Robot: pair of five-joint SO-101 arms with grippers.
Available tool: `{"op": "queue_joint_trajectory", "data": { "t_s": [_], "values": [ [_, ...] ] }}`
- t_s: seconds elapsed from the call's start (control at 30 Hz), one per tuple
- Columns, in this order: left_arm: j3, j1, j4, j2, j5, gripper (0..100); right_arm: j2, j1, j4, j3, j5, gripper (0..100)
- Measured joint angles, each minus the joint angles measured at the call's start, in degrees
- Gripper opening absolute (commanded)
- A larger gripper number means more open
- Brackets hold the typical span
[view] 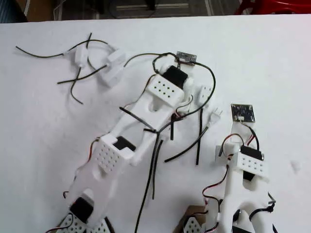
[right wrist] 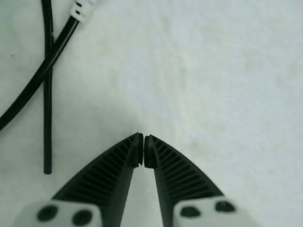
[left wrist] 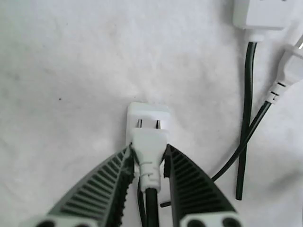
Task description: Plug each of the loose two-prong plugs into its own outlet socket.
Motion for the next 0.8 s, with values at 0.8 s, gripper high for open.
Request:
{"op": "queue_joint_trajectory", "data": {
  "t_s": [0.8],
  "values": [
    [-7.65, 0.0, 0.97, 10.11, 0.62, 10, 0.0, 0.0, 0.0, 0.0, 0.0, 1.9]
  ]
}}
